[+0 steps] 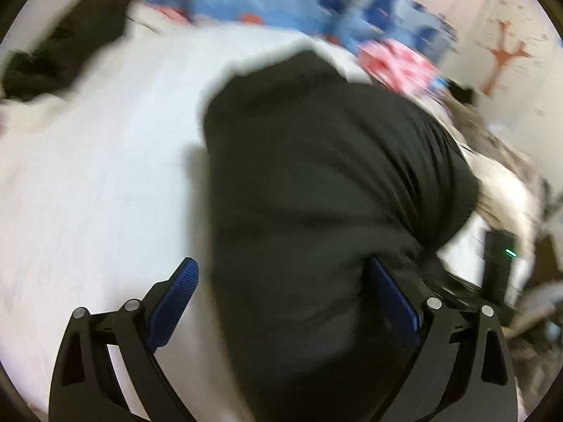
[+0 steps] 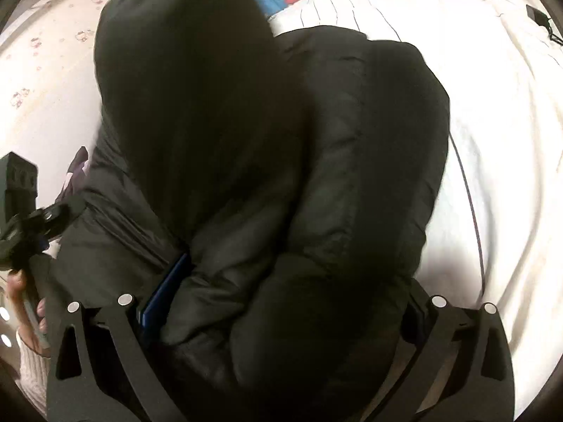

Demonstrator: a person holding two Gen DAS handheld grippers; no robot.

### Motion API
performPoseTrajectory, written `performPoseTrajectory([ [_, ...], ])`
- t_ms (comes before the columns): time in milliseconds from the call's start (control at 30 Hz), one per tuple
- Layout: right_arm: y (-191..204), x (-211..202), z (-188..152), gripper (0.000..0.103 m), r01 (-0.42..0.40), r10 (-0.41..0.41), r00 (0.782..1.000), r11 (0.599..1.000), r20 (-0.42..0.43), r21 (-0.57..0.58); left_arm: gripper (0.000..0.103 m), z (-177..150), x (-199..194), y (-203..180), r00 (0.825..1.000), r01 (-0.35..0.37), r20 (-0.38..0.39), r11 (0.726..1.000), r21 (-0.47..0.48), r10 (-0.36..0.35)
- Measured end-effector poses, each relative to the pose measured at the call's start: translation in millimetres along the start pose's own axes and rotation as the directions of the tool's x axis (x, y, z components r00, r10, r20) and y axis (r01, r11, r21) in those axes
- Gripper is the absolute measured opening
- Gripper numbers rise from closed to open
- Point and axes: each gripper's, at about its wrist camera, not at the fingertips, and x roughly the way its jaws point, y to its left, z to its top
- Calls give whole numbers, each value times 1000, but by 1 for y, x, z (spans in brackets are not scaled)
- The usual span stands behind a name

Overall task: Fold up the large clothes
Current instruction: 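Fold the jacket again with the left tool onto the right tool's side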

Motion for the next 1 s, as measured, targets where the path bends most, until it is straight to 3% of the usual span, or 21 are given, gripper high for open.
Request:
performPoseTrajectory([
  [67,2,-4,6,97,27,-27,999,1000,-28,-4,93,9,-6,-14,998,-5,55,1000,28,4],
  [133,7,-20,20,97,77,-77,997,997,-11,-25,93,11,8,-46,999,-14,47,988,156,7],
  [233,36,-70,33,97,155,-143,979,985,148,-73,93,-9,40,-79,997,-81,20,954,288,78],
  [267,47,-88,42,97,172,-150,966,981,212,-87,93,-13,44,-80,997,-77,21,953,293,74],
  [367,82,-112,76,97,146,-100,951,980,294,-139,93,-21,44,-81,996,-87,33,947,310,81],
  [433,112,-104,92,97,111,-55,960,975,276,-191,93,-27,35,-86,995,-100,36,936,337,94],
  [467,122,-89,110,97,41,16,971,971,238,-234,93,-26,36,-88,994,-107,35,929,355,101],
  [500,116,-80,127,97,25,28,976,970,215,-242,93,-23,36,-92,994,-109,34,925,364,103],
  [567,107,-46,148,97,153,-108,975,960,193,-236,93,-22,39,-88,995,-98,26,923,372,95],
  [600,94,-20,151,97,262,-226,958,938,175,-224,94,-18,42,-96,996,-90,24,924,372,88],
  [633,71,6,150,97,282,-261,957,941,129,-186,94,-18,41,-92,998,-70,26,925,374,65],
  [667,37,29,146,97,210,-205,977,975,66,-75,94,-16,43,-92,998,-56,27,925,376,49],
  [733,1,41,130,96,84,-89,993,995,80,61,95,-14,40,-88,1000,-8,14,924,382,3],
  [867,-11,31,96,96,56,-76,987,989,143,135,96,-25,43,-96,1000,-13,15,889,458,7],
  [1000,-18,31,94,96,64,-71,995,992,71,106,96,-36,39,-93,999,-26,37,883,469,10],
])
